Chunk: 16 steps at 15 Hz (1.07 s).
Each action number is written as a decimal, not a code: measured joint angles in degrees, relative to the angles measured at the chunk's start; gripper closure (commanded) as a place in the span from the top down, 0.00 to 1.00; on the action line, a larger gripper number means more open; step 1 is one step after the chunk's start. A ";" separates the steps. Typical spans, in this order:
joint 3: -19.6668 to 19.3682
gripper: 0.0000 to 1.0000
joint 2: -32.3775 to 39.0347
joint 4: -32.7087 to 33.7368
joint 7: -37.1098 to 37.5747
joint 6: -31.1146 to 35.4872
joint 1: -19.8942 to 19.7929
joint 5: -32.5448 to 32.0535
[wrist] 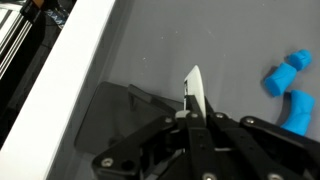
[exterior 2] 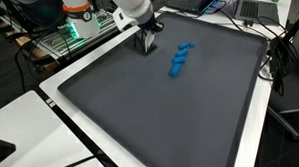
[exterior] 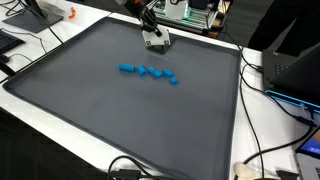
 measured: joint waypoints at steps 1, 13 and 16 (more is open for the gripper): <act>0.10 0.01 -0.08 -0.34 0.39 0.71 0.00 0.69; 0.58 0.01 -0.32 -3.18 2.44 6.96 0.00 2.45; 0.95 0.01 -0.59 -3.70 2.36 8.69 0.02 3.13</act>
